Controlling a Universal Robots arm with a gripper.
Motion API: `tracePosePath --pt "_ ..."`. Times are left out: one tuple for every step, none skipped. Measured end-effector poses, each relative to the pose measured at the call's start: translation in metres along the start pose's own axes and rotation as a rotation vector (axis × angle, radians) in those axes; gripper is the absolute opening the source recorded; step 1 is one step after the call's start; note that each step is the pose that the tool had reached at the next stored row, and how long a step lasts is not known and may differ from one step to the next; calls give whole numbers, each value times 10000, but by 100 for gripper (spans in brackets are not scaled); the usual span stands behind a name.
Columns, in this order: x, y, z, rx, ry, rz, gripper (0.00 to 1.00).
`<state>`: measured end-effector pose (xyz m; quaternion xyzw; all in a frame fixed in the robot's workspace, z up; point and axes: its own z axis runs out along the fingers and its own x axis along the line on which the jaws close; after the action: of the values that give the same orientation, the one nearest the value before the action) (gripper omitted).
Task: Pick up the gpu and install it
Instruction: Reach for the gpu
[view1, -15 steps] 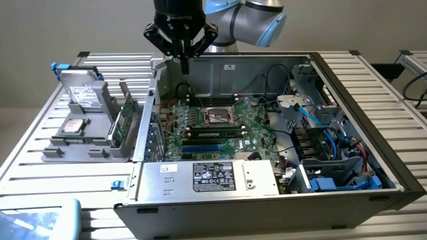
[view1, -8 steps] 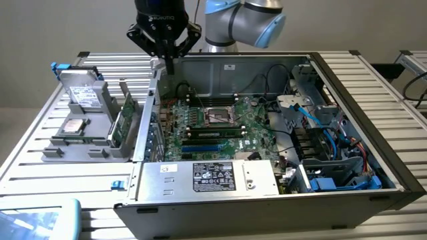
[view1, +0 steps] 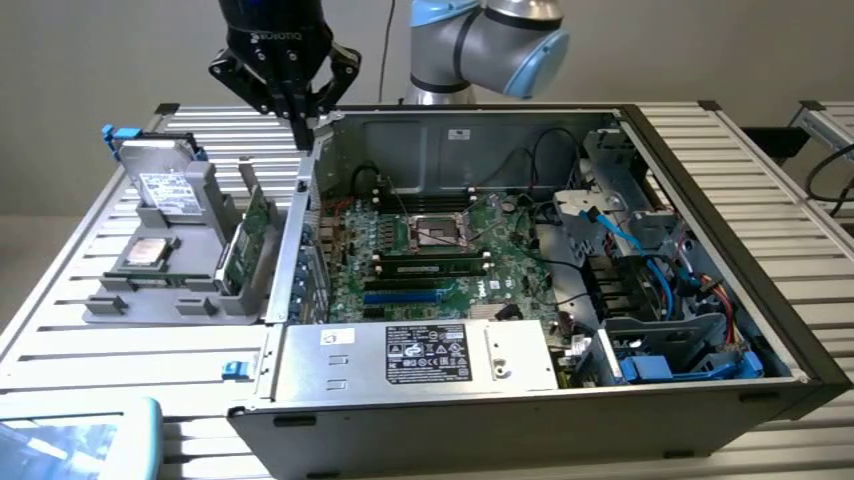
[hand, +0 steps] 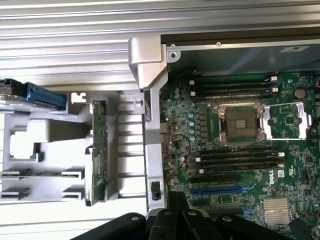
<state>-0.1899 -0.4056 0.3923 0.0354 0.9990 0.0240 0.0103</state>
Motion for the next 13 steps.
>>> tracePosePath --pt "45 -3 -1 0 -1 1 11" --pt "90 -7 -1 -1 -1 -1 11" --pt "134 -10 -1 0 -1 -1 11" --pt "182 -13 -1 1 0 0 11" --pt "228 -16 -1 -1 -1 0 11" --pt "271 -19 -1 0 -1 0 11" --pt "319 -23 0 -1 -1 0 11" --pt "362 -26 0 0 -1 0 11" --pt "409 -29 0 0 0 0 11" --pt "452 -32 0 0 0 0 11" --pt "500 -36 0 -3 -1 -1 11" --pt "545 -39 1 -5 -1 0 11" --pt "590 -42 1 -9 0 0 11"
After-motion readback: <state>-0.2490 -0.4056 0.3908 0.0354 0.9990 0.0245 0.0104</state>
